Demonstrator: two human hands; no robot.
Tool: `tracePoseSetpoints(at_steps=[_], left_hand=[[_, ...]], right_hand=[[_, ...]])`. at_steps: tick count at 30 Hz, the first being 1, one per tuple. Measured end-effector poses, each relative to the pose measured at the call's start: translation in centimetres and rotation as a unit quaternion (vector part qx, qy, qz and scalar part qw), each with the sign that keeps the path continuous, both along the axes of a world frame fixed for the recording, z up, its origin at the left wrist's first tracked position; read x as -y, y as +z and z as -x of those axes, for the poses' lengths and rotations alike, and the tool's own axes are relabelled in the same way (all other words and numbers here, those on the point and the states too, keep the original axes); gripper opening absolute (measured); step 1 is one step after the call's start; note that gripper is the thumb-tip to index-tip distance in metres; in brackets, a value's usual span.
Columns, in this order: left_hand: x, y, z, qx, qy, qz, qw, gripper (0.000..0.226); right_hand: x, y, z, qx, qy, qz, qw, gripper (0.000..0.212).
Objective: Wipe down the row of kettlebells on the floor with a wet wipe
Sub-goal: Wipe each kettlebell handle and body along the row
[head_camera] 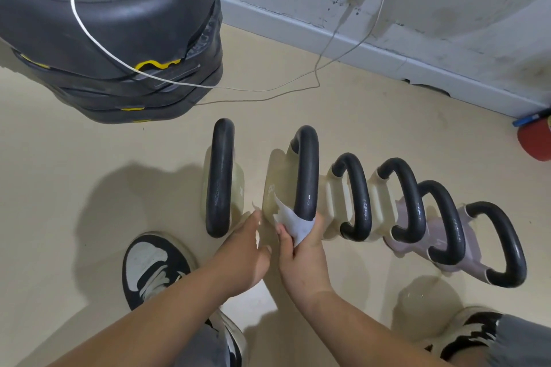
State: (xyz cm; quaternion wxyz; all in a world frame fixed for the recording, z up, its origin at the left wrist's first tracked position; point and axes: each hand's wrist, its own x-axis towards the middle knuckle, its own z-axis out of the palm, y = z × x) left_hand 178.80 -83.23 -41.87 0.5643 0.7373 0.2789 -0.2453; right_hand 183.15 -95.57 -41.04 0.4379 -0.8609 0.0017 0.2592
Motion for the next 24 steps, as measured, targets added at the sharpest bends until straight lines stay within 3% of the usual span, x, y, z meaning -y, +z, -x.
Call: tracePoseSetpoints(at_steps=[6, 10, 12, 15, 16, 19, 22, 24], left_hand=[[0.0, -0.4, -0.2, -0.012, 0.000, -0.029, 1.000, 0.071], [0.1, 0.9, -0.3, 0.017, -0.024, -0.047, 0.998, 0.059], [-0.1, 2.1, -0.3, 0.023, -0.021, -0.051, 0.998, 0.051], [-0.7, 4.1, -0.4, 0.010, -0.040, -0.046, 0.998, 0.016], [-0.8, 5.0, -0.4, 0.006, -0.044, -0.025, 0.999, 0.015], [-0.6, 7.7, -0.3, -0.001, -0.045, 0.051, 0.998, 0.045], [-0.5, 9.3, -0.7, 0.052, -0.016, -0.004, 0.998, 0.035], [-0.9, 9.8, -1.2, 0.098, 0.026, -0.030, 0.994, 0.024]], right_hand=[[0.9, 0.4, 0.8, -0.012, 0.050, 0.009, 0.999, 0.067], [2.1, 1.7, 0.9, -0.018, 0.033, 0.015, 0.999, 0.035], [2.6, 2.8, 0.9, -0.064, 0.043, 0.044, 0.996, 0.021], [2.9, 5.4, 0.4, -0.154, 0.103, 0.058, 0.981, 0.024], [2.8, 6.5, 0.1, -0.175, 0.104, 0.042, 0.978, 0.025], [2.5, 8.9, -0.6, -0.188, 0.122, -0.007, 0.975, 0.021], [1.9, 10.2, -1.4, -0.136, 0.165, -0.036, 0.976, 0.033], [1.5, 11.1, -1.7, -0.179, 0.180, -0.072, 0.965, 0.029]])
